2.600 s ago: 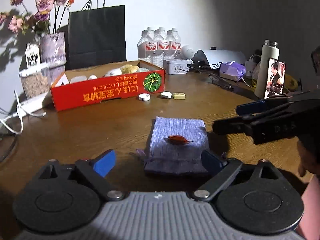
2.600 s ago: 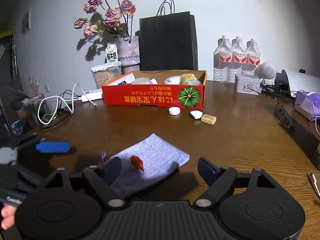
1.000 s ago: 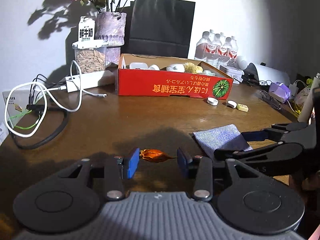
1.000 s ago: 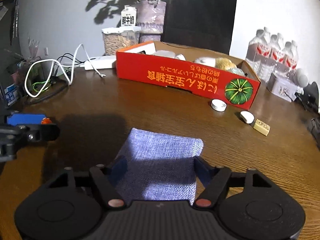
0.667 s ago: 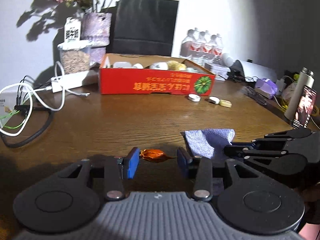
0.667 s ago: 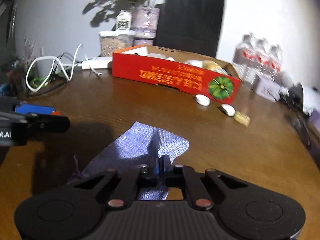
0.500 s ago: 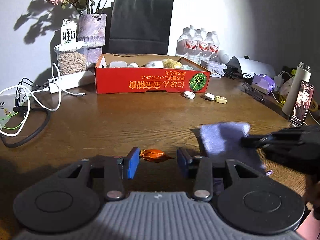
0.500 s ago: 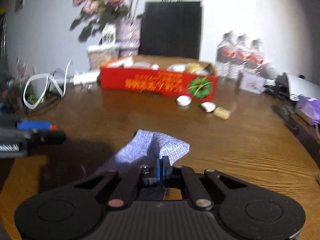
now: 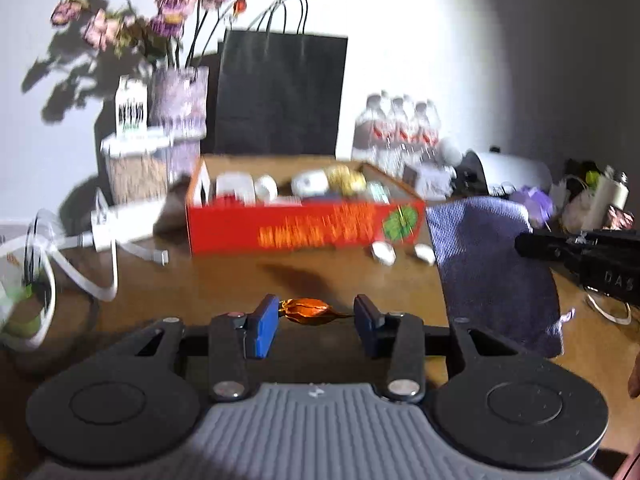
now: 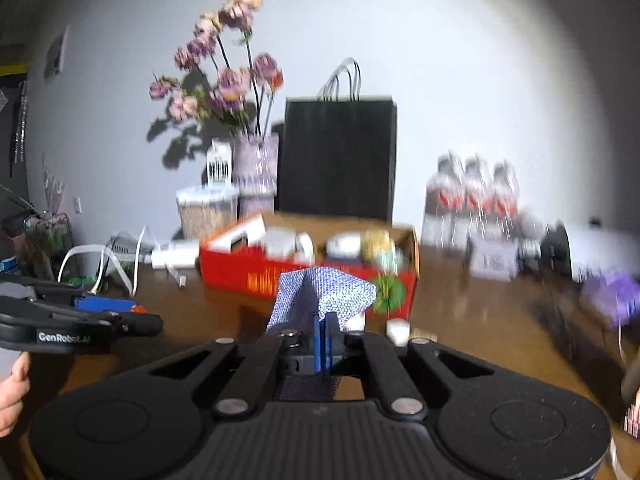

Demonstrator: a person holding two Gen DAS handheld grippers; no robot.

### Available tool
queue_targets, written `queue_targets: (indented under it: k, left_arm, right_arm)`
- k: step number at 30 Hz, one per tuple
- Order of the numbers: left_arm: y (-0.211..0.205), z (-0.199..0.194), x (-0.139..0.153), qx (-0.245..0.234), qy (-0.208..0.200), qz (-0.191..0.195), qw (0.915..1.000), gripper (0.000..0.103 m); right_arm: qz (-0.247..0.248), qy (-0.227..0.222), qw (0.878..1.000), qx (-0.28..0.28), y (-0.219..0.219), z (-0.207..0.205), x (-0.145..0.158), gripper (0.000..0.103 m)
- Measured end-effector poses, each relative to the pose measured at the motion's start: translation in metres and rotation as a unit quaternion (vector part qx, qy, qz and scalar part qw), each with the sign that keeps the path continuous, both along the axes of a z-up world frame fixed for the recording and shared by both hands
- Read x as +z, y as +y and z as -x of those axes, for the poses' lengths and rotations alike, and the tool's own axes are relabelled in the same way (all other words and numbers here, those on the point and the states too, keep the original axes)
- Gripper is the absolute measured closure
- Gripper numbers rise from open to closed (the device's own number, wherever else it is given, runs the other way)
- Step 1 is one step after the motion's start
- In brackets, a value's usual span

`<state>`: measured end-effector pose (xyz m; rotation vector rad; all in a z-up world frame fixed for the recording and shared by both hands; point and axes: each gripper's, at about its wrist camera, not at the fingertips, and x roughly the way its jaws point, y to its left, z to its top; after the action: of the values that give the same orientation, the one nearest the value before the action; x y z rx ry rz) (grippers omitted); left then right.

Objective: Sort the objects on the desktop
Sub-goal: 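Carry the orange candy with the left tool while the right carries the purple cloth bag to the box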

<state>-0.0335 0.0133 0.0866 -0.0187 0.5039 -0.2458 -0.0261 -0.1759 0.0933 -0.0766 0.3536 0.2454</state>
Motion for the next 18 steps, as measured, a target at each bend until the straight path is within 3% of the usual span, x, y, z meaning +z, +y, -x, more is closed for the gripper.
queue_targets:
  k: [5,10,14,18]
  left_arm:
    - [0.01,-0.062,0.037,0.012,-0.03,-0.003,0.9995,0.061]
    - [0.017,-0.144,0.066,0.004,-0.033,0.0,0.9994,0.061]
    - [0.007,-0.228,0.056,0.012,0.006,-0.016,0.9998,0.061]
    - [-0.002,-0.305,0.013,0.026,0.081,-0.027,0.996,0.061]
  right_arm:
    - [0.015,-0.024,0.999,0.029,0.013,-0.07,0.043,0.102]
    - [0.006,0.0,0.999,0.054,0.023,-0.172,0.065,0.102]
    - [0.006,0.077,0.995,0.063,0.035,-0.268,0.044,0.102]
    - [-0.006,0.171,0.983,0.072,0.045,-0.335,-0.002,0.102]
